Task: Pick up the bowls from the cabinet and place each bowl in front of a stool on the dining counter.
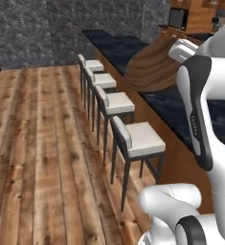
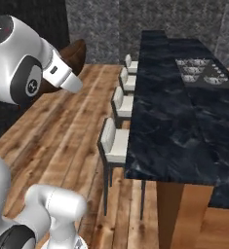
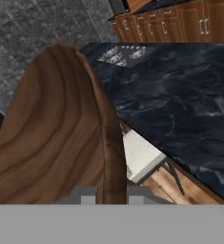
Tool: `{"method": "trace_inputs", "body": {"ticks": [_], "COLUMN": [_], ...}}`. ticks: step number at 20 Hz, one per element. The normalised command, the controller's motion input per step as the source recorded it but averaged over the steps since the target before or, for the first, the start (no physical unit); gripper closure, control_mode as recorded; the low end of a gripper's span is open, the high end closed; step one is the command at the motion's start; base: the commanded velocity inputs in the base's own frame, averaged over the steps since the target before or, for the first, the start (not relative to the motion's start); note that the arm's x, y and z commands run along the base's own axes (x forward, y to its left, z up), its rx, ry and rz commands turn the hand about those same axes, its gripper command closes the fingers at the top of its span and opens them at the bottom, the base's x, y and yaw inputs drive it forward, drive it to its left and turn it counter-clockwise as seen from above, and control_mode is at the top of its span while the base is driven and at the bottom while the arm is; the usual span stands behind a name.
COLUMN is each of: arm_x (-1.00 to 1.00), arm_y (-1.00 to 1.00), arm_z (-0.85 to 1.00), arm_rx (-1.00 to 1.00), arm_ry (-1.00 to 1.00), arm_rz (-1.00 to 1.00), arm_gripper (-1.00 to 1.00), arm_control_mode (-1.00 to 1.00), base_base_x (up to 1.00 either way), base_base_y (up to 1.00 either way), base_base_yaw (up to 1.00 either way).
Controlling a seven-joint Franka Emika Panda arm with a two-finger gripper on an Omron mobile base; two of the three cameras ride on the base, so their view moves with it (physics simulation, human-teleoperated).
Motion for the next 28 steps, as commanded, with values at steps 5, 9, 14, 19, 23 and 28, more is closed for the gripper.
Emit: {"method": "trace_inputs", "body": {"ticks": [5,9,14,19,23,28], "arm_x": [0.0,0.0,0.0,0.0,0.0,0.0], "arm_y": [0.0,0.0,0.0,0.0,0.0,0.0], "arm_z": [0.0,0.0,0.0,0.0,0.0,0.0], "arm_rx": [0.0,0.0,0.0,0.0,0.0,0.0], "arm_ry": [0.0,0.0,0.0,0.0,0.0,0.0], "arm_rz": [0.0,0.0,0.0,0.0,0.0,0.0], "arm_gripper": [1.0,1.0,1.0,1.0,1.0,1.0], "arm_control_mode": [1.0,1.0,1.0,1.0,1.0,1.0], "base_base_x": [0.52,0.69,0.85,1.0,0.99,0.58], "base_base_y": [0.22,0.29,0.33,0.38,0.32,0.01], "base_base_yaw": [0.39,0.39,0.39,0.35,0.26,-0.01]}}
